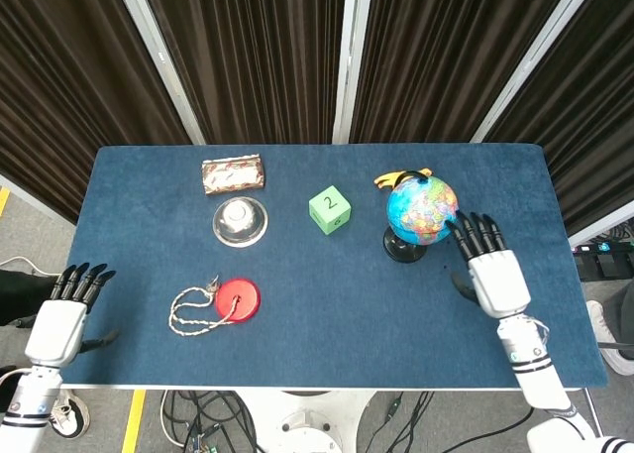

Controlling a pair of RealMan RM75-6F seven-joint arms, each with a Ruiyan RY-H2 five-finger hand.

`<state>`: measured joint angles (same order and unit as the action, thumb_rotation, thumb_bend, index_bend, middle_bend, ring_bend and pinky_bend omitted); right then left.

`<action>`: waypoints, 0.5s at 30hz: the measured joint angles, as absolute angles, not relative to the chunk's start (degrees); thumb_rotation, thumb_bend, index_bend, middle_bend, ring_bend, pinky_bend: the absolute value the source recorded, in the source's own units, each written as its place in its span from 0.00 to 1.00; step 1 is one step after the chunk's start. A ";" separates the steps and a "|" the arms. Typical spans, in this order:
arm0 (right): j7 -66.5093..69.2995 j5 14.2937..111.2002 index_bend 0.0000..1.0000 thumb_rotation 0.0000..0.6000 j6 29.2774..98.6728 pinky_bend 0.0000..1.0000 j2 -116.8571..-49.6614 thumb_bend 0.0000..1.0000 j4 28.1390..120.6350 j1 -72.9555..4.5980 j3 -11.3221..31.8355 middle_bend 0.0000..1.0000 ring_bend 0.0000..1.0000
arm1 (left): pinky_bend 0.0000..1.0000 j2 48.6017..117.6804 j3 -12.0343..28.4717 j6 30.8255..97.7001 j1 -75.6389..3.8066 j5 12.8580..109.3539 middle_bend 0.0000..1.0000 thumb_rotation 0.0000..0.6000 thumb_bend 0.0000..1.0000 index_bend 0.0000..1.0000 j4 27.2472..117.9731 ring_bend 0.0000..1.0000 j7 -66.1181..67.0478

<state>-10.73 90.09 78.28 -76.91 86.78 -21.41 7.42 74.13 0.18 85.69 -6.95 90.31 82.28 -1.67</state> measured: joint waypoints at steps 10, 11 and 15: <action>-12.86 89.08 0.00 1.00 74.67 0.00 -77.60 0.20 88.06 -23.05 6.07 0.00 0.00 | 0.05 74.30 0.15 85.85 -6.77 90.21 0.09 1.00 0.00 0.15 81.55 0.02 -2.51; -13.07 88.10 0.00 1.00 74.19 0.00 -77.60 0.20 88.03 -23.11 6.25 0.00 0.00 | 0.05 74.33 0.12 85.85 -6.76 90.23 0.09 1.00 0.00 0.15 81.48 0.02 -2.57; -13.83 84.68 0.00 1.00 73.78 0.00 -77.58 0.20 87.74 -22.71 7.11 0.00 0.00 | 0.05 74.39 0.09 85.84 -6.78 90.32 0.09 1.00 0.00 0.15 81.36 0.02 -2.64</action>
